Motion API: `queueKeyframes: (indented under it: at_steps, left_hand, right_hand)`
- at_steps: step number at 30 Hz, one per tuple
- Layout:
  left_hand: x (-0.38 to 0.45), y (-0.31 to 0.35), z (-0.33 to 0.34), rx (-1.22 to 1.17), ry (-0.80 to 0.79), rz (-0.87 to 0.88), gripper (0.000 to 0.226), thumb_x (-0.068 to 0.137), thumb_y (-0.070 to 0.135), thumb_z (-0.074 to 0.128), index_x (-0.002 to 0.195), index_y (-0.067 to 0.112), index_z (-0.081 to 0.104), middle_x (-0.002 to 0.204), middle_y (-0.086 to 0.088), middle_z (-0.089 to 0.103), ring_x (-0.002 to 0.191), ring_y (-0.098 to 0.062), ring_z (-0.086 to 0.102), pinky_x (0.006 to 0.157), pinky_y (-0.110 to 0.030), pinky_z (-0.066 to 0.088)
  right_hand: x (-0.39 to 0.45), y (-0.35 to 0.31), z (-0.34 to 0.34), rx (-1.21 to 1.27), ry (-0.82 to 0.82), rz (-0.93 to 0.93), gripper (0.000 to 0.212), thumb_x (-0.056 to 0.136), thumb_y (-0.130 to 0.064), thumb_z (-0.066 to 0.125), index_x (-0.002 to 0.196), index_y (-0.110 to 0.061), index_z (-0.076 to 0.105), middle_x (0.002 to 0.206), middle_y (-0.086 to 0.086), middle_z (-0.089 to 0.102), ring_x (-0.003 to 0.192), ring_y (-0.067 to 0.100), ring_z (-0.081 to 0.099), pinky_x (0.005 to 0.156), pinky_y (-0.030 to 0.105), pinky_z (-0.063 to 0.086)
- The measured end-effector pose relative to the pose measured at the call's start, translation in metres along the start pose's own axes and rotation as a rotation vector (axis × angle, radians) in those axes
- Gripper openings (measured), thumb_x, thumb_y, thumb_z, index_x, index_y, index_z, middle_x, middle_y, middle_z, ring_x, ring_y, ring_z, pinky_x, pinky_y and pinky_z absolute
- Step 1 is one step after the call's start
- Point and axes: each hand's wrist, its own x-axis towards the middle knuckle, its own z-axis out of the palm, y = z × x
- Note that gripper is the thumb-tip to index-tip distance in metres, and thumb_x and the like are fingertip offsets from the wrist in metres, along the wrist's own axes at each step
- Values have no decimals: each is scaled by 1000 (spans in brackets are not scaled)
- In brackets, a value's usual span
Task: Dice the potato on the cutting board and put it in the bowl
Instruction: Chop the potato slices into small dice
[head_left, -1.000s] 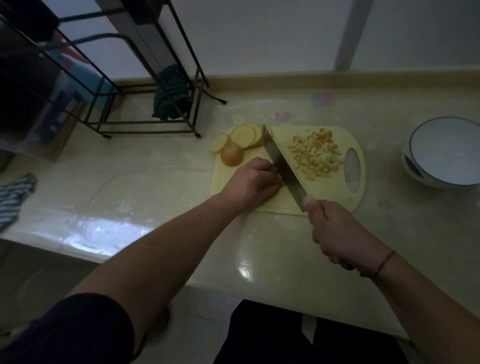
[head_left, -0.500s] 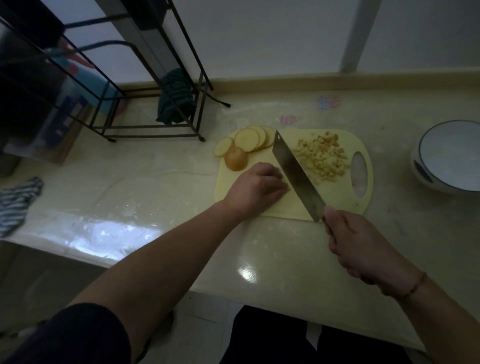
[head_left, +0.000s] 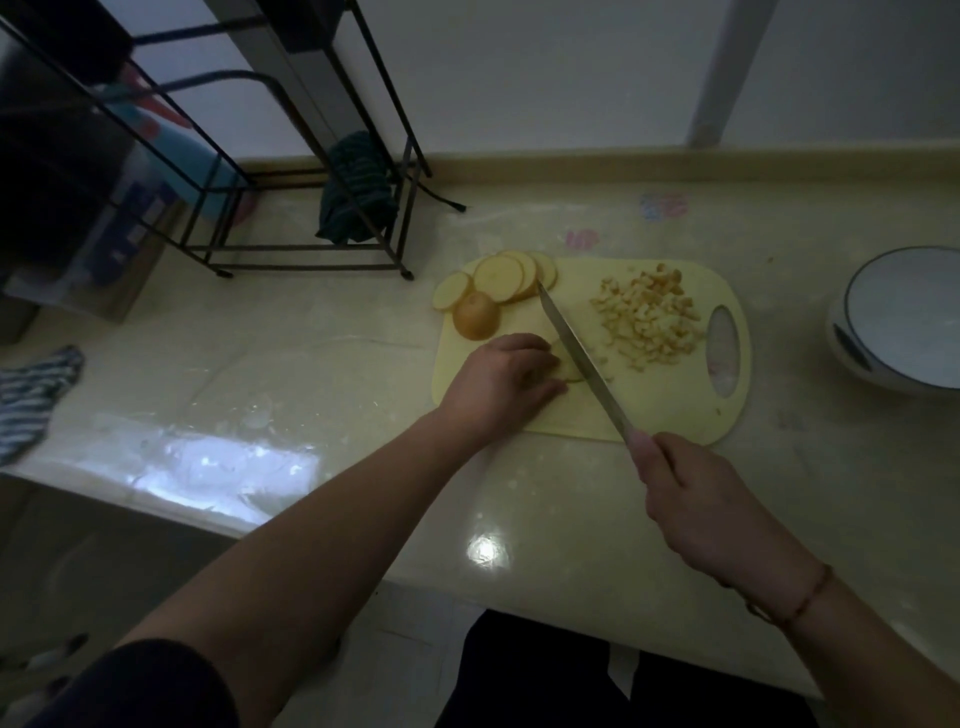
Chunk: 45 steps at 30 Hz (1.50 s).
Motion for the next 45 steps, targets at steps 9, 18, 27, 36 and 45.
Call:
queueKeyframes:
  at_steps: [9, 18, 27, 36, 45]
  left_hand:
    - [1, -1, -1, 163, 46, 199, 32, 86, 33, 73, 102, 5, 75, 112, -14, 68, 96, -31, 64, 75, -40, 56]
    - [11, -5, 2, 162, -23, 344, 15, 87, 16, 71, 95, 6, 78, 95, -14, 69, 87, -32, 64, 65, -41, 54]
    - [11, 1, 4, 137, -12, 271, 20, 85, 20, 65, 92, 8, 79, 90, -11, 71, 76, -32, 64, 60, -35, 52]
    - [8, 9, 4, 126, 15, 223, 26, 85, 25, 60, 93, 10, 80, 95, -9, 73, 76, -30, 65, 65, -28, 49]
    - [9, 9, 4, 114, 10, 202, 22, 88, 25, 65, 88, 9, 79, 93, -9, 71, 78, -26, 65, 65, -31, 53]
  right_hand:
    - [-3, -2, -3, 40, 13, 34, 56, 95, -55, 34, 74, -7, 53, 63, 9, 59, 52, 15, 50, 54, 30, 40]
    - [-5, -6, 1, -20, 14, -1, 54, 97, -50, 34, 72, -7, 52, 63, 7, 59, 60, 18, 56, 62, 37, 44]
    - [-14, -2, 4, -82, -8, -27, 45, 98, -48, 29, 74, -17, 52, 66, -2, 57, 68, 12, 55, 64, 32, 36]
    - [18, -11, 12, -147, -9, -43, 44, 102, -44, 29, 71, -16, 46, 69, 0, 52, 65, 13, 49, 63, 31, 30]
    - [15, 0, -7, 140, -47, 147, 56, 95, -60, 28, 76, -11, 48, 60, 9, 51, 40, 21, 43, 41, 29, 39]
